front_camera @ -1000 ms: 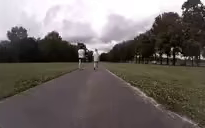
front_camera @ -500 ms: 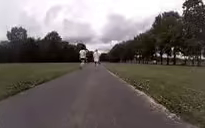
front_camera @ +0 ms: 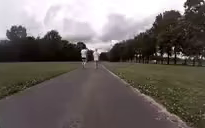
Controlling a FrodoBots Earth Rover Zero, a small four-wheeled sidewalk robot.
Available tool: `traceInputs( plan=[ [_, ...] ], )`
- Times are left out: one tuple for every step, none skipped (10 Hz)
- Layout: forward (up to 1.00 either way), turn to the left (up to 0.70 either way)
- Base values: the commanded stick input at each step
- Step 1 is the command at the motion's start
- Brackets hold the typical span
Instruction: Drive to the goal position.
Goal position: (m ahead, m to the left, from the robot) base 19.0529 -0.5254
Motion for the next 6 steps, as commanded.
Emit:
traceInputs(
  plan=[
    [0.7, 0.0],
    [0.7, 0.0],
    [0.7, 0.0],
    [0.7, 0.0],
    [0.7, 0.0],
    [0.7, 0.0]
  ],
)
